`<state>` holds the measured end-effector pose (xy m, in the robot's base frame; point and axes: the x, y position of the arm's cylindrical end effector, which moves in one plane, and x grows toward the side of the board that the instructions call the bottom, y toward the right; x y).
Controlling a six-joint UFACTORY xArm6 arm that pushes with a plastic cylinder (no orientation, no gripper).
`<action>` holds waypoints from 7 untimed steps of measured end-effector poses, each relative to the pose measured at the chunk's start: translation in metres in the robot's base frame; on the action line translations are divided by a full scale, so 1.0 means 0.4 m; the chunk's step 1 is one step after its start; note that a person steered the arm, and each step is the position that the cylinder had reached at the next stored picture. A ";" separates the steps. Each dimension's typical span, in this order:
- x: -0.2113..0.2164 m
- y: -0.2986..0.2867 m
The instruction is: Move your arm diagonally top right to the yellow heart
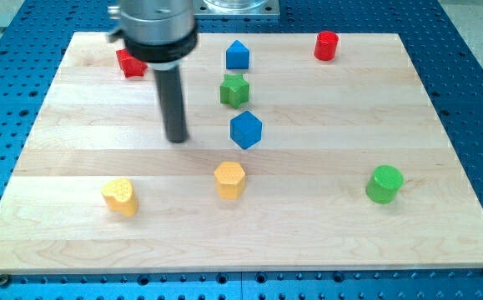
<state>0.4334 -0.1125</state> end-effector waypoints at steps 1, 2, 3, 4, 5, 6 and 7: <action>-0.001 -0.151; -0.001 -0.211; -0.001 -0.211; -0.001 -0.129; -0.001 0.047; -0.001 0.110; -0.001 0.112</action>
<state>0.4330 -0.0677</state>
